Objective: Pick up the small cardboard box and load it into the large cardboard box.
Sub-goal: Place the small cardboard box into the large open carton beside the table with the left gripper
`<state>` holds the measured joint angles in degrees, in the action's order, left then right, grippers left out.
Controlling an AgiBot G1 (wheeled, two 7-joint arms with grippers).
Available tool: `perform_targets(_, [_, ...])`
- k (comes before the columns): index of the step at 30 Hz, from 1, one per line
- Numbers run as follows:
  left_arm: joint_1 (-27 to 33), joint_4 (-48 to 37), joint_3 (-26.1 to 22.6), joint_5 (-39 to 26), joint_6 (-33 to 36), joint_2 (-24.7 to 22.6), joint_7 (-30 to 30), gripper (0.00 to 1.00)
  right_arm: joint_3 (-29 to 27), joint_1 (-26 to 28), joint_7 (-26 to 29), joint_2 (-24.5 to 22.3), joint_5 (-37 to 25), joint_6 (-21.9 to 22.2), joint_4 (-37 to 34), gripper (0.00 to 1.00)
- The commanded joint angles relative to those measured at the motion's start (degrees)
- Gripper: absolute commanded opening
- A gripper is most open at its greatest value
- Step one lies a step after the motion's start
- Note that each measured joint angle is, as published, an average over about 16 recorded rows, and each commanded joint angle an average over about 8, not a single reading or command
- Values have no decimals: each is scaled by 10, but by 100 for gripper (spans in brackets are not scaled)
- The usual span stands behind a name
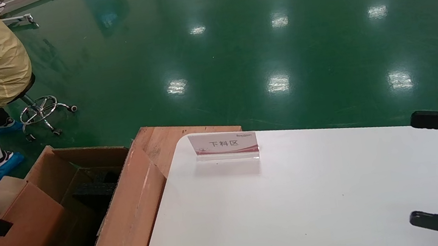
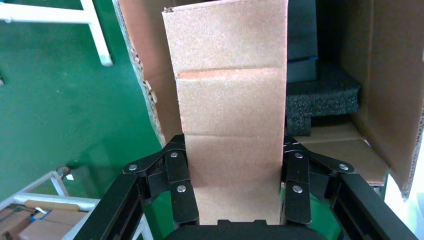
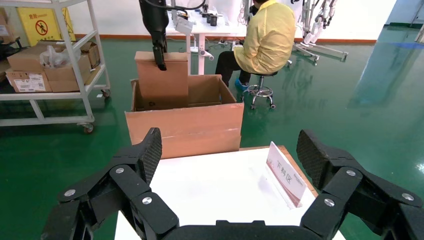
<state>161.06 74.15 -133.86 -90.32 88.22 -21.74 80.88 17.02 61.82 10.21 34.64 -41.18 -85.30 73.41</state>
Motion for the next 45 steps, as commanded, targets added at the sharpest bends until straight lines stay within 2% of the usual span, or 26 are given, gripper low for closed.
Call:
perform_targets(1, [-3,-2,-1,-1,-2,2,-1,0,0,0,0,0,0,0,0,100])
perform_targets(13, [-20,-36,-6,-11,-21,14,-32,0,0,0,0,0,0,0,0,100])
perform_targets(24, [-61,-100,-7,-3,-76,8,-78,0,1,0,0,0,1,0,0,100])
perform_targets(45, [-184,-272,4,75,-164,-56,-166,0,1,0,-1,-1,1,1,0,100])
